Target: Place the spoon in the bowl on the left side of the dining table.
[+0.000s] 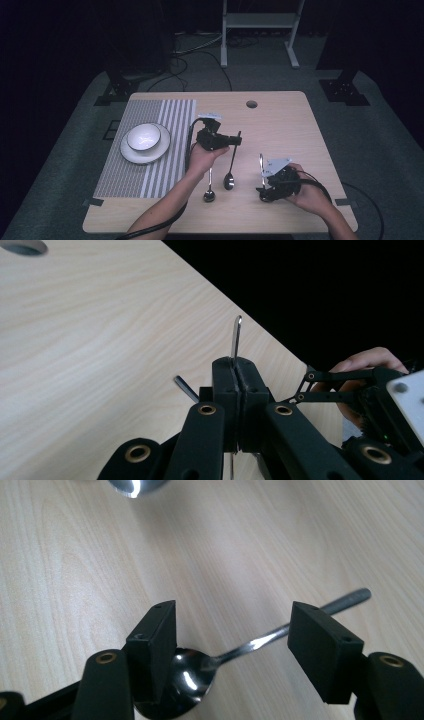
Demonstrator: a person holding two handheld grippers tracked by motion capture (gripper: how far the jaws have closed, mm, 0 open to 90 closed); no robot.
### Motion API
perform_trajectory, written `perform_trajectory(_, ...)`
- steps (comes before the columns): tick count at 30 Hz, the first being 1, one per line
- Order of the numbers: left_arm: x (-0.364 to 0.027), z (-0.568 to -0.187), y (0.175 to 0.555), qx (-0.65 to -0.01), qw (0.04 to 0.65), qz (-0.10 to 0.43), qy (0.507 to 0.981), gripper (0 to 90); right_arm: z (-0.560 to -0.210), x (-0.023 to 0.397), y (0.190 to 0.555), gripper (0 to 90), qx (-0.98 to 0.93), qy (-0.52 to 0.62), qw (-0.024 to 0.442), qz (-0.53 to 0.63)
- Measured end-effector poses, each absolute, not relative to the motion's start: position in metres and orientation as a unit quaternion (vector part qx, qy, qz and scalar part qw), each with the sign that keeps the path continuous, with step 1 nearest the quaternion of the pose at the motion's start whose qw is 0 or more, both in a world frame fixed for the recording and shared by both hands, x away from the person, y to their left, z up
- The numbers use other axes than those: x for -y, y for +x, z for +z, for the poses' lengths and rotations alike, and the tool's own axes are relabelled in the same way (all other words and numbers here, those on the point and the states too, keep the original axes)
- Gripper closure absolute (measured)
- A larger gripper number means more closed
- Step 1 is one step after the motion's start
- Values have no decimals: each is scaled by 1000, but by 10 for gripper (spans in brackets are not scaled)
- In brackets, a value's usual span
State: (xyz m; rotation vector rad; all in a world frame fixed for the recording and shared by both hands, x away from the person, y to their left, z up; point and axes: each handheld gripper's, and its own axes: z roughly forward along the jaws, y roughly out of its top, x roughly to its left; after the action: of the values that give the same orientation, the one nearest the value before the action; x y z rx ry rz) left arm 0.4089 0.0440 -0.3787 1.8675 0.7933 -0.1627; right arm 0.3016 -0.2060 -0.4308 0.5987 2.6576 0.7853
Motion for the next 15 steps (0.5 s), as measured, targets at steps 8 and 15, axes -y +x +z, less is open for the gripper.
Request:
perform_trajectory(8, -58, -360, 414, -334, 532, -49, 777, 894, -428, 222, 303, 341, -915, 234, 145, 294)
perform_trajectory(15, -73, -350, 421, -343, 533, -34, 773, 893, -427, 232, 302, 335, -907, 251, 131, 312)
